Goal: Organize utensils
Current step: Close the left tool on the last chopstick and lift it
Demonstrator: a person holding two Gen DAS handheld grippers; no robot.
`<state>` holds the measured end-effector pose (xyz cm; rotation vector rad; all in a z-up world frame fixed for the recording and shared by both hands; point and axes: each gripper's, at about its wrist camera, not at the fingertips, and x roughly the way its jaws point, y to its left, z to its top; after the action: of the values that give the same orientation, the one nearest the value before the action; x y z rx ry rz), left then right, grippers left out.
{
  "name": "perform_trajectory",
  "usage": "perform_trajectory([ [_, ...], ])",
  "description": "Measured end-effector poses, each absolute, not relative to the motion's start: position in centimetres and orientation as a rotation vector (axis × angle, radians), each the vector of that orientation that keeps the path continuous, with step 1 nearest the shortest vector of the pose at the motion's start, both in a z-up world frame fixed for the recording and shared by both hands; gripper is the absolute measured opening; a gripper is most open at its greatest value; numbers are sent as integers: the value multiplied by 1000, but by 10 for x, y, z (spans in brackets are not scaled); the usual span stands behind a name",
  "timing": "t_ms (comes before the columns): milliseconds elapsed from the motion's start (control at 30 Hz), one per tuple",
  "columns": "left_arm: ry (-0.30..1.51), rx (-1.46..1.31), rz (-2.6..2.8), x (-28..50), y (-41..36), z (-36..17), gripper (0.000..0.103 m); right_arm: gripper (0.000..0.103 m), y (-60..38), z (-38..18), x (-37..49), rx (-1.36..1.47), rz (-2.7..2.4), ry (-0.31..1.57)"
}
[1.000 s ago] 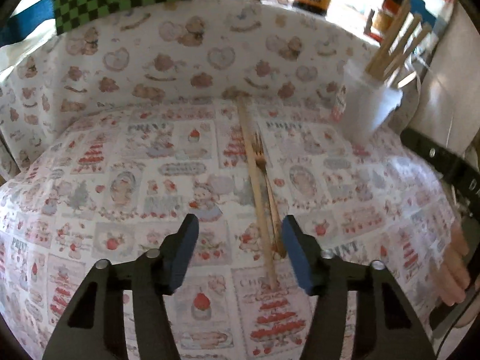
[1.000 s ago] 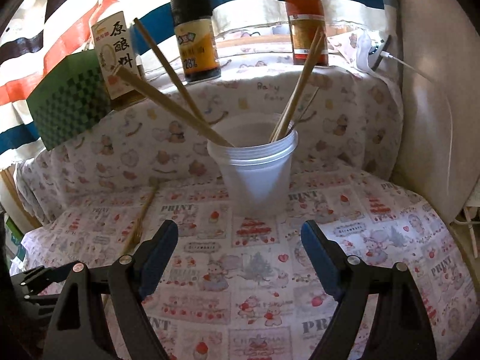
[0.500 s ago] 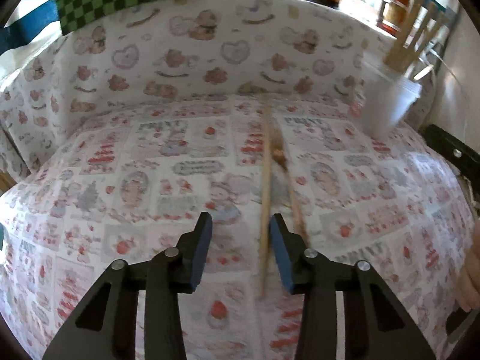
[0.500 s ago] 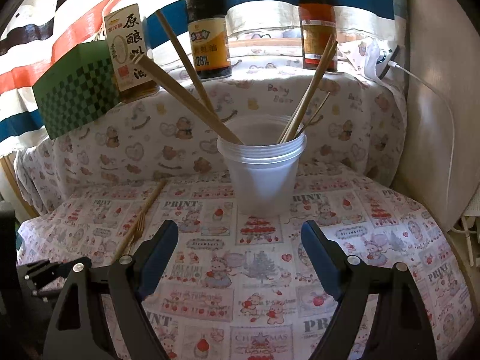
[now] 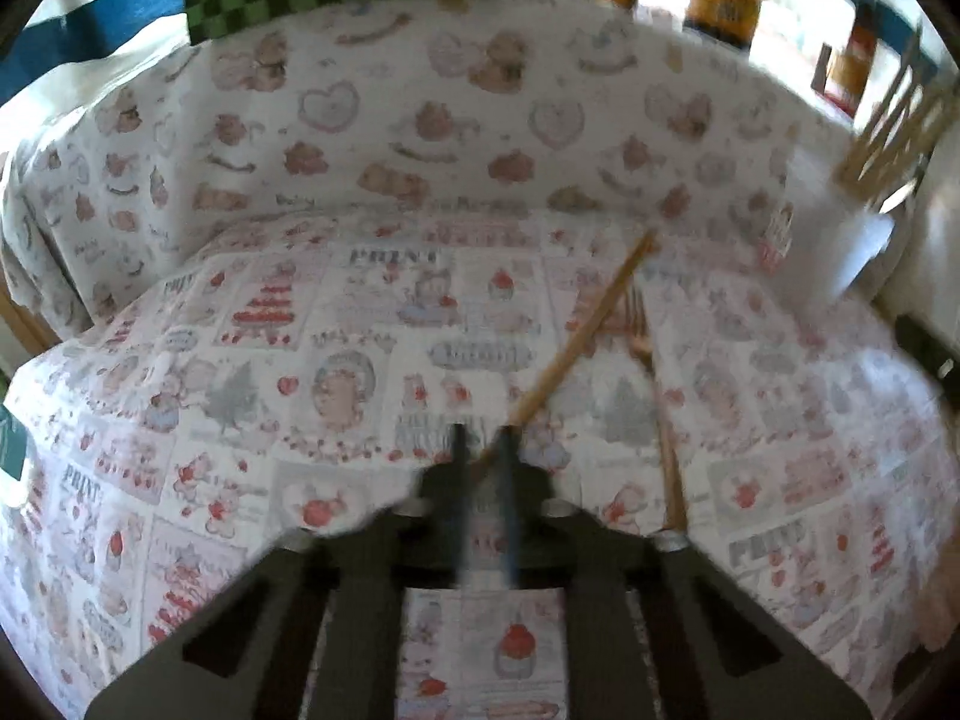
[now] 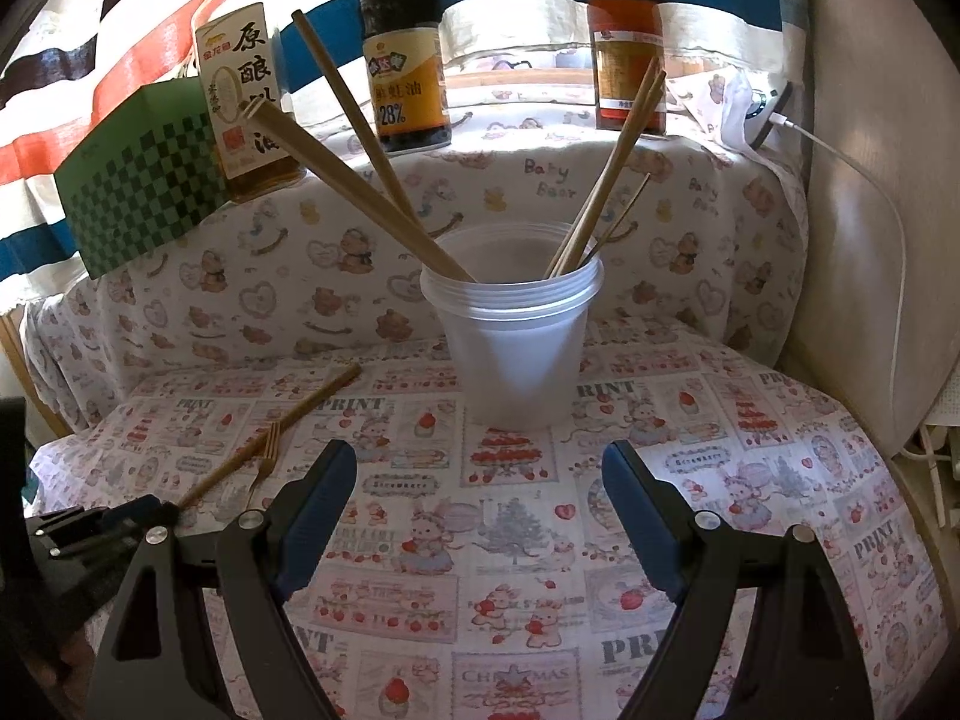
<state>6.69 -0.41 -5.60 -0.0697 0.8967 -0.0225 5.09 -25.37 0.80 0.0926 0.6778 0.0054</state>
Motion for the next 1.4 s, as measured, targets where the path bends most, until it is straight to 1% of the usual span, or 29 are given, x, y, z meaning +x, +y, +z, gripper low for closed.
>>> perform_trajectory([
  [200,679,-136,-85,41,8,-14,0,86,-255,8,51,98,10,682],
  [267,645,-152,-105,38,11,-7,0,86,-253,9,50,93,10,681],
  [333,658,-146,-131,41,11,-7,0,86,-251,9,50,82,12,678],
  [367,679,-133,-134,45,10,-11,4,86,-250,8,49,77,12,677],
  [400,703,-122,-127,49,10,-15,17,86,-249,8,49,74,13,677],
  [433,726,-117,-117,53,10,-21,25,86,-248,8,49,70,13,678],
  [467,748,-116,-113,57,9,-25,38,86,-248,8,49,68,13,678],
  [500,780,-110,-119,61,7,-30,42,86,-248,8,49,66,13,678],
  [667,899,-59,-153,69,-4,-51,44,86,-251,8,50,75,15,684],
  [767,973,-13,-184,72,-15,-64,42,86,-253,9,50,86,19,691],
  [833,946,33,-163,70,-20,-65,39,86,-253,9,50,90,19,692],
  [933,910,67,-162,71,-24,-67,32,86,-252,11,49,85,18,686],
  [967,911,60,-160,71,-23,-66,18,86,-250,11,48,79,16,682],
  [1000,914,45,-150,71,-20,-66,9,86,-249,11,48,72,12,679],
  [1100,933,-16,-168,72,-10,-63,6,86,-250,12,47,66,-17,667],
  [1233,898,-58,-166,69,-3,-53,5,86,-257,14,48,95,-23,668],
  [1333,784,-95,-195,52,3,-22,5,86,-261,14,49,124,-13,679],
  [1400,660,-95,-196,33,7,4,4,86,-262,14,48,140,0,687],
])
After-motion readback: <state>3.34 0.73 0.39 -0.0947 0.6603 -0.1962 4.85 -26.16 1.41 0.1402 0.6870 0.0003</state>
